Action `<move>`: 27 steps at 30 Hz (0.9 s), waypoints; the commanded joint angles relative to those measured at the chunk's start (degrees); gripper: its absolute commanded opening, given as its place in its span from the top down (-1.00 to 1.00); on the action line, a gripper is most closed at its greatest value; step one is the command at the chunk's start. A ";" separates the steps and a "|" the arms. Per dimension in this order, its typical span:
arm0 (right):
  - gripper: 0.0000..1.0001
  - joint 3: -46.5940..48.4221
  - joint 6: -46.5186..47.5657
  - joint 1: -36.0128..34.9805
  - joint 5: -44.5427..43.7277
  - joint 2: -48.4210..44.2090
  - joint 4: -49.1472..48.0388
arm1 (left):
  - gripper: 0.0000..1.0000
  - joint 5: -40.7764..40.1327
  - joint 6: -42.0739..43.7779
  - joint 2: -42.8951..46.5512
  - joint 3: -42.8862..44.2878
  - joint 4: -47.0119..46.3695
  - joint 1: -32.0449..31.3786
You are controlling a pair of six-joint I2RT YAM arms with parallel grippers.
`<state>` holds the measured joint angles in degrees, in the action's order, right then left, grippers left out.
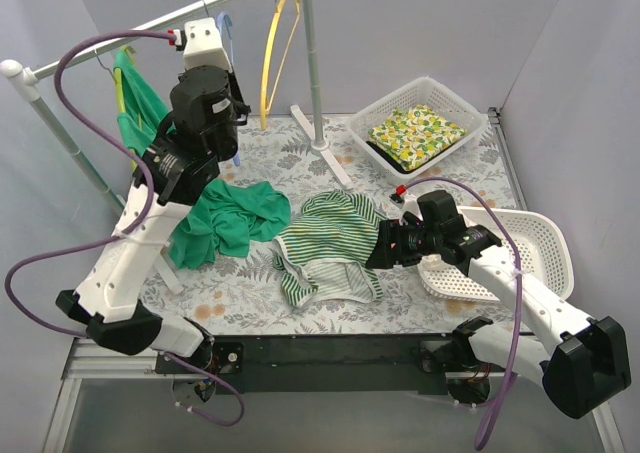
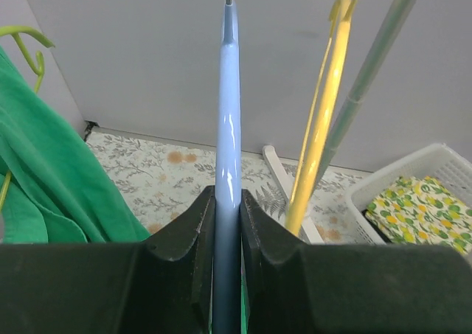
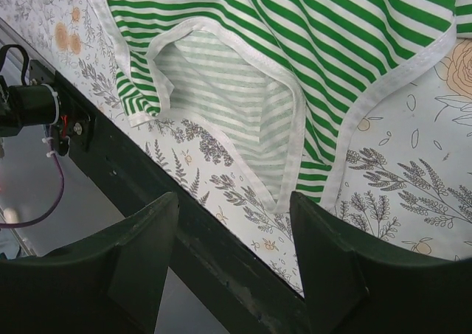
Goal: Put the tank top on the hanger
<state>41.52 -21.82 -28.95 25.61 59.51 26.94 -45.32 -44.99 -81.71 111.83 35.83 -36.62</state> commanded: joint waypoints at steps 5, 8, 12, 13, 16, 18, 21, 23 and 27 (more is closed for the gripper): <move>-0.40 2.60 1.35 0.12 -0.29 0.44 -1.45 | 1.00 7.96 -4.31 9.98 -5.21 3.80 -0.38; -0.40 3.04 1.00 0.12 -0.64 0.61 -1.54 | 1.00 10.25 -6.06 12.88 -7.85 4.68 -0.38; -0.40 3.48 0.91 0.12 -1.17 0.44 -1.54 | 1.00 12.71 -8.00 15.88 -10.75 7.58 -0.38; -0.40 3.48 0.99 0.12 -1.35 0.35 -1.71 | 1.00 12.89 -8.18 16.40 -11.37 8.02 -0.38; -0.40 3.75 1.08 0.03 -1.70 0.52 -1.80 | 1.00 13.85 -9.15 18.34 -13.83 9.95 -0.38; -0.40 4.10 1.26 0.12 -2.05 0.70 -1.80 | 1.00 16.12 -9.59 19.31 -16.46 10.65 -0.38; -0.40 4.36 1.52 0.03 -2.49 0.70 -1.71 | 1.00 19.47 -10.03 21.06 -20.07 12.24 -0.38; -0.40 4.45 1.61 0.03 -3.19 0.44 -1.89 | 1.00 20.27 -10.55 22.56 -22.17 13.12 -0.38; -0.40 4.36 1.61 0.12 -4.86 -0.35 -2.06 | 1.00 25.36 -11.34 26.25 -28.14 14.53 -0.38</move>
<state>43.42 -20.93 -28.95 22.57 60.01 26.83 -25.61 -55.22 -59.59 87.18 49.19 -36.73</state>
